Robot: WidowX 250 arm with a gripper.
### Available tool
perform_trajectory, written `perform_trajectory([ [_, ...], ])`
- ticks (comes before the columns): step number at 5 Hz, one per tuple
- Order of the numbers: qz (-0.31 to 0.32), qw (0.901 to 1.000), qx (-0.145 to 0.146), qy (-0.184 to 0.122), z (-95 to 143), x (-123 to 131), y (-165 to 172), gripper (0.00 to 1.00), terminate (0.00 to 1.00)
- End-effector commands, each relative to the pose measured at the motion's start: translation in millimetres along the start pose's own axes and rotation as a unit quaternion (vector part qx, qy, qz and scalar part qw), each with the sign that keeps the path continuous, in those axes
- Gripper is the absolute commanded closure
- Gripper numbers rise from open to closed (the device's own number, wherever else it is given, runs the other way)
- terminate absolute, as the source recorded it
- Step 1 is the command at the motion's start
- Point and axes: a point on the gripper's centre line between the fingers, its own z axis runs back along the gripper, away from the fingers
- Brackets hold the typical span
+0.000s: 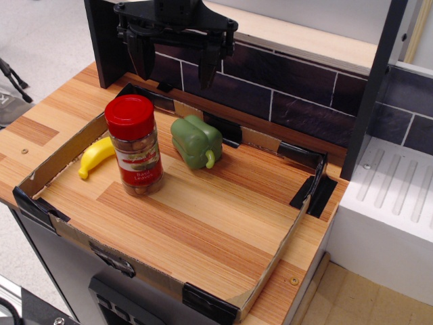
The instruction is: Topple basil bottle
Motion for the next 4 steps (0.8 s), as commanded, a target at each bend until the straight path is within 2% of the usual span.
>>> perform_trajectory([
  [1, 0.0, 1.0, 0.0, 0.0, 0.0, 0.0, 0.0, 0.0, 0.0],
  [2, -0.104, 0.9944, -0.015, 0.011, 4.0, 2.5, 2.8, 0.0, 0.0],
  [3, -0.197, 0.9798, -0.035, 0.003, 5.4, 1.6, 6.3, 0.0, 0.0],
  [4, -0.3, 0.9525, -0.053, -0.009, 5.3, -2.9, 8.8, 0.0, 0.0],
])
